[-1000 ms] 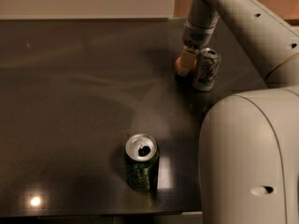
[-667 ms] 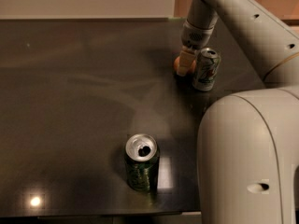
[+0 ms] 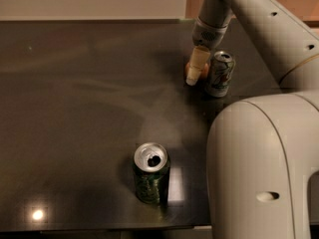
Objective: Move orange near 7up can
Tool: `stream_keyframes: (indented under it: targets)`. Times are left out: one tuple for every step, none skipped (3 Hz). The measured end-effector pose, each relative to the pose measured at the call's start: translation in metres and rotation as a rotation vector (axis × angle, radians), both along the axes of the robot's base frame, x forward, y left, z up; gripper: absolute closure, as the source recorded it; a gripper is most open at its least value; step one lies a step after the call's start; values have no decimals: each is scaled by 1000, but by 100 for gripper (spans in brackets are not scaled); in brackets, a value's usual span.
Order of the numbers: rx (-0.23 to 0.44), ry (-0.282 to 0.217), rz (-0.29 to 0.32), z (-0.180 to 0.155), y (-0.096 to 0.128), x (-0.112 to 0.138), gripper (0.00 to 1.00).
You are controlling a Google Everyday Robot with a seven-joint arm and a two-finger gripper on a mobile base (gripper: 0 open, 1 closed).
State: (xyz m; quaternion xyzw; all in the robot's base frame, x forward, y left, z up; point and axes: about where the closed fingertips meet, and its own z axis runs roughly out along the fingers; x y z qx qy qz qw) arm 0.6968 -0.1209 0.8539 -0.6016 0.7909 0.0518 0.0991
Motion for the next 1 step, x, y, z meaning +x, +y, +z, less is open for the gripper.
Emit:
stream_keyframes:
  targets:
    - [0,0,0,0,0,0,0]
